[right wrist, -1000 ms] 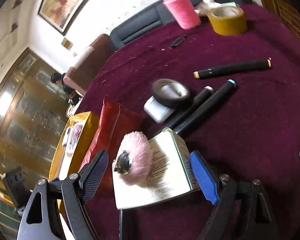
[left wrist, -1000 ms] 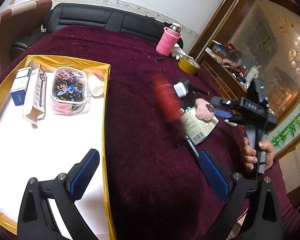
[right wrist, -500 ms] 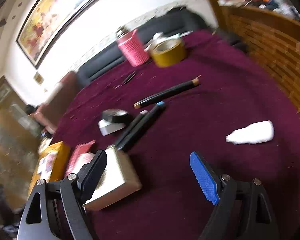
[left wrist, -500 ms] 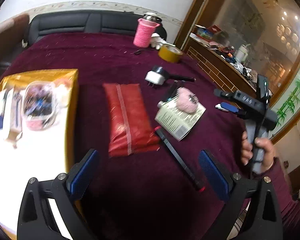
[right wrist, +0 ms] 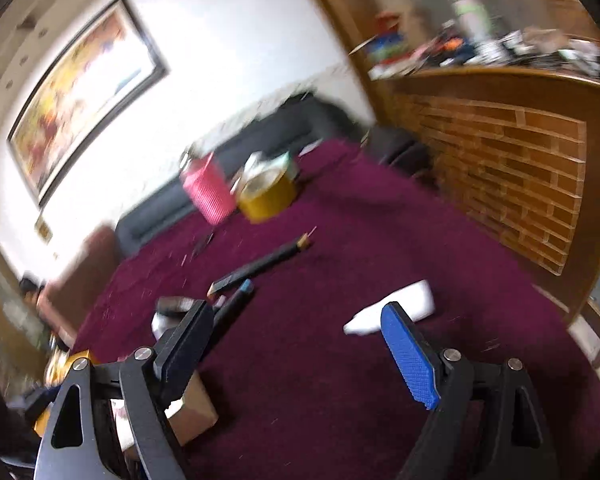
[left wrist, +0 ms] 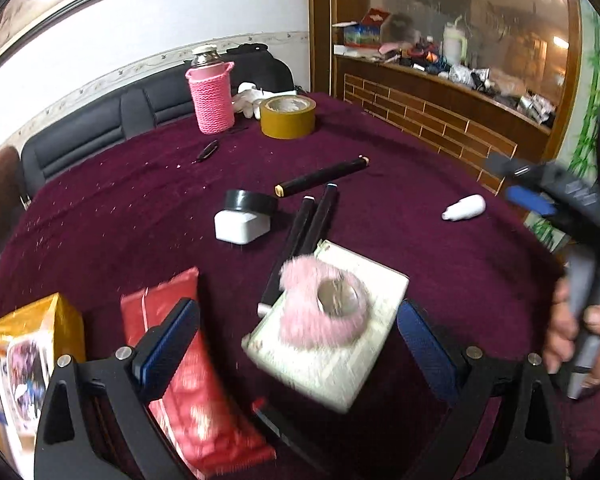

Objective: Organize objects
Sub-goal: 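Grasp the pink fuzzy pouch with the left tool while the right tool grasps the small white dropper bottle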

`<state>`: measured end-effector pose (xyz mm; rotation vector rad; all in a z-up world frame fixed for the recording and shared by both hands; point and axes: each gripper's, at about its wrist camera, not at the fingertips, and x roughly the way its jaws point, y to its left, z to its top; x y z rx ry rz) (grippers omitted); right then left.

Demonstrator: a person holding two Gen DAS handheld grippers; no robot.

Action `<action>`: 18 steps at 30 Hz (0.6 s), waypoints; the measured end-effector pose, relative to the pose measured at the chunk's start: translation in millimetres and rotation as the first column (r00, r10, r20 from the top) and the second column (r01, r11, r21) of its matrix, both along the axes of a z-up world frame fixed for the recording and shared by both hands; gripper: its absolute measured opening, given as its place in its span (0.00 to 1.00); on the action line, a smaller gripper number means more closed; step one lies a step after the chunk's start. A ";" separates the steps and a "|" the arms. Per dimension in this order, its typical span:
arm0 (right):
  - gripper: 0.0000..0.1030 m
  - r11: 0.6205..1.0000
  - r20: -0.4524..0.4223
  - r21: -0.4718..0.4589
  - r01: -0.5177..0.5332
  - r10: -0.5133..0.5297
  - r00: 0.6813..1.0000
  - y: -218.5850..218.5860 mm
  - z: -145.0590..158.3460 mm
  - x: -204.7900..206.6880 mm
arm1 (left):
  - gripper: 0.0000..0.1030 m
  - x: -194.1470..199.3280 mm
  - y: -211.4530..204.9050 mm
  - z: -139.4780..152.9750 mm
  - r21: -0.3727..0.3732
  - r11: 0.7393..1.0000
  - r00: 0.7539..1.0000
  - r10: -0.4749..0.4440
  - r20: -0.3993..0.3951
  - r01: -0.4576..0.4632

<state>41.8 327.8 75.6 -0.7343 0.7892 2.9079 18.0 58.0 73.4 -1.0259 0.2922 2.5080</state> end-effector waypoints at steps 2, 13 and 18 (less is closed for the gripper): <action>0.92 0.999 -0.001 -0.042 0.023 -0.023 1.000 11.3 -1.7 1.7 | 0.95 -8.1 6.7 -5.2 -0.017 1.000 1.000 -0.010 0.010 0.010; 0.92 0.985 0.056 -0.164 0.049 -0.041 0.998 36.7 -16.2 -5.5 | 0.34 -12.0 15.6 -9.4 0.003 1.000 0.999 -0.031 0.040 0.031; 0.92 0.975 0.082 -0.210 0.071 -0.055 0.995 44.9 -25.0 -8.1 | 0.34 7.3 -8.2 17.0 0.122 0.992 1.000 -0.020 0.012 0.018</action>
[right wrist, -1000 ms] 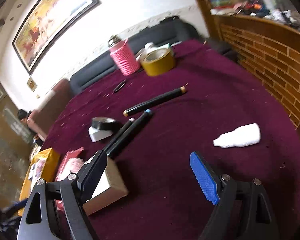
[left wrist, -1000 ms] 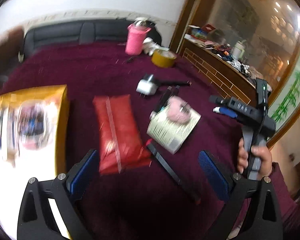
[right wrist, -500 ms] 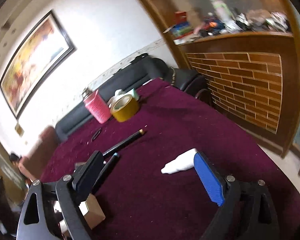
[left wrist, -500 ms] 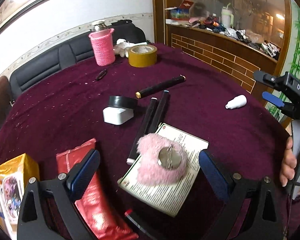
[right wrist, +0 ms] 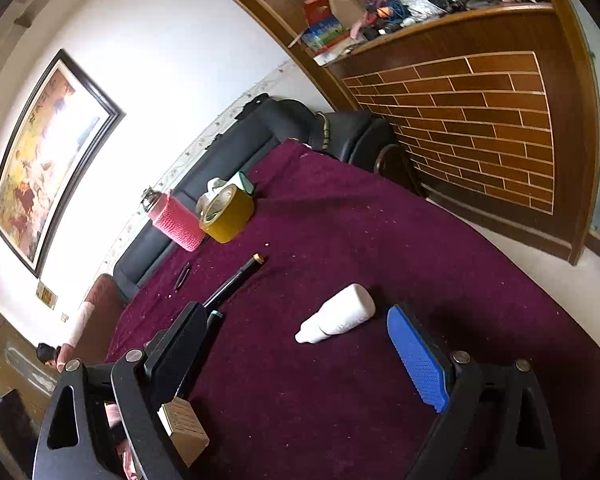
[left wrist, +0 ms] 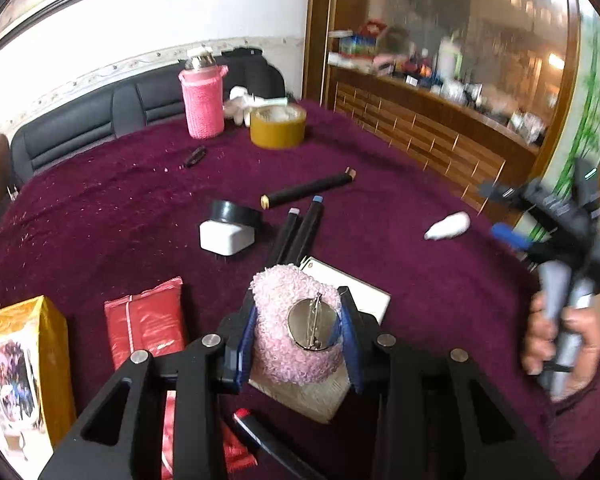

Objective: Organize objects
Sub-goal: 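Grasp the pink fuzzy pouch with the left tool while the right tool grasps the small white dropper bottle, then carry the pink pouch and dropper bottle into the tray and open both tools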

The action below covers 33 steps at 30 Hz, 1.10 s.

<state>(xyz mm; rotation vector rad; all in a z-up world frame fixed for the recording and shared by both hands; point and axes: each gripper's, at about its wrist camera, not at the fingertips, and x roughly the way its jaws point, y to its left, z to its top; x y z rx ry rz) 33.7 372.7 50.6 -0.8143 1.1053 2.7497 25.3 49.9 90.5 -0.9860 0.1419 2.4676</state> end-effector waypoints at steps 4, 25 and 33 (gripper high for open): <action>0.92 0.994 0.033 -0.108 -0.026 0.030 0.999 9.8 -11.9 -10.4 | 0.35 25.6 -24.0 19.2 0.088 0.996 1.000 -0.003 -0.009 0.004; 0.29 0.968 0.385 0.234 -0.088 -0.009 0.923 -21.4 -14.3 -93.4 | 0.36 89.2 -168.8 20.0 0.263 0.939 0.975 0.218 0.044 -0.221; 0.29 0.977 0.280 0.113 -0.183 0.146 0.949 -47.7 7.3 -58.7 | 0.36 104.8 -220.4 17.9 0.299 0.905 0.951 0.309 0.032 -0.304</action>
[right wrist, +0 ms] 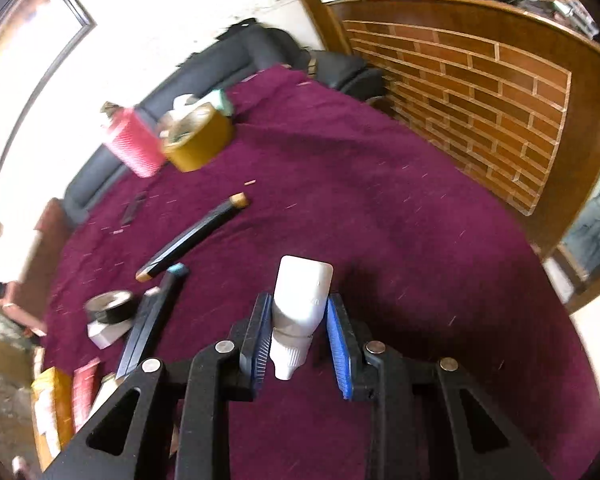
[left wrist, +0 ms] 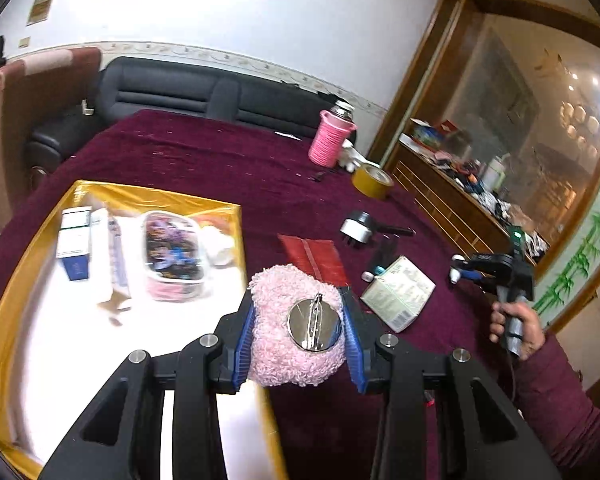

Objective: Organize objects
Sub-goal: 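Carry the pink pouch and dropper bottle into the tray and open both tools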

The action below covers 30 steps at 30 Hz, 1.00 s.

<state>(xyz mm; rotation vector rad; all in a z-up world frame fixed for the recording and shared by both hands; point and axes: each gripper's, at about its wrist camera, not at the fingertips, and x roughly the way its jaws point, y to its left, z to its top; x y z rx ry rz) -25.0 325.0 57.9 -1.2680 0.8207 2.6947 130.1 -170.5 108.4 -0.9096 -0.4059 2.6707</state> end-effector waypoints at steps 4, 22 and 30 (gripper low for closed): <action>0.29 0.993 -0.053 -0.041 -0.113 0.111 0.992 -37.6 17.1 19.2 | 0.36 7.4 -27.8 -4.2 0.005 0.998 0.998 0.065 0.012 -0.065; 0.30 0.701 -0.103 -0.065 -0.710 0.703 0.704 -336.6 35.5 73.0 | 0.36 -2.9 -82.9 -43.2 -0.046 0.983 0.971 0.183 0.156 -0.178; 0.30 0.667 0.006 -0.018 -0.745 0.745 0.667 -400.2 10.7 55.1 | 0.36 -33.3 -68.6 -56.7 -0.089 0.986 0.965 0.155 0.213 -0.139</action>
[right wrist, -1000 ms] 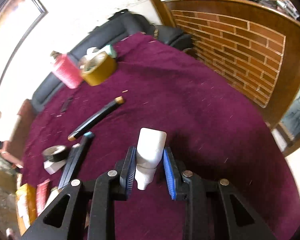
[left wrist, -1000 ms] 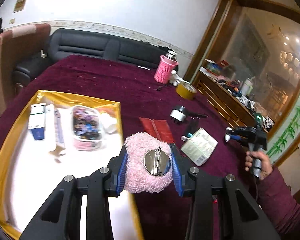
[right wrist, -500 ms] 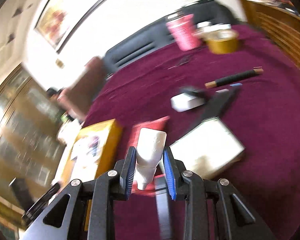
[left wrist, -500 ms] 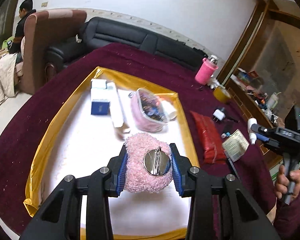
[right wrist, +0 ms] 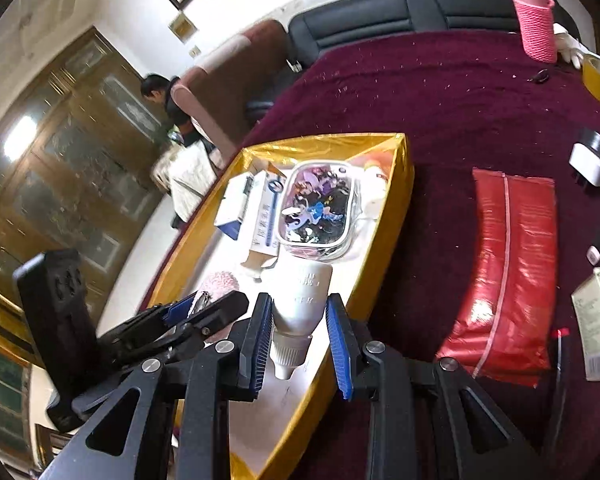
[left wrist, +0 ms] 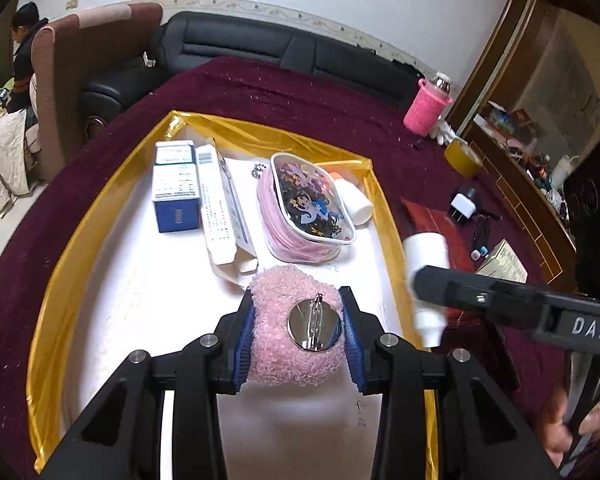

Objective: Organize objects
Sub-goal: 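Carry the pink pouch and dropper bottle into the tray and open both tools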

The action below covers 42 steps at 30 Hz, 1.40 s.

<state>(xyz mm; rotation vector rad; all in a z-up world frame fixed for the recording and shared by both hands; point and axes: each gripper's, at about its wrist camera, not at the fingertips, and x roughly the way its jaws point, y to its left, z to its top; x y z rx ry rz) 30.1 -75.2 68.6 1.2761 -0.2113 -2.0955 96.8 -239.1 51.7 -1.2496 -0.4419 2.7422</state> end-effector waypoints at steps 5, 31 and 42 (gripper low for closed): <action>0.30 0.998 -0.007 0.056 0.010 -0.010 1.000 -8.0 -6.9 -11.0 | 0.36 -11.3 4.4 -5.8 0.000 1.000 1.000 -0.016 0.025 0.016; 0.93 0.975 -0.308 0.112 0.192 -0.150 0.939 55.3 61.4 10.6 | 0.85 15.4 -5.0 23.0 0.118 0.992 0.997 0.053 -0.058 -0.046; 1.00 0.748 -0.561 0.057 0.662 -0.525 0.641 211.1 76.0 31.3 | 0.90 38.3 29.4 53.4 0.091 0.995 0.987 -0.030 -0.159 0.045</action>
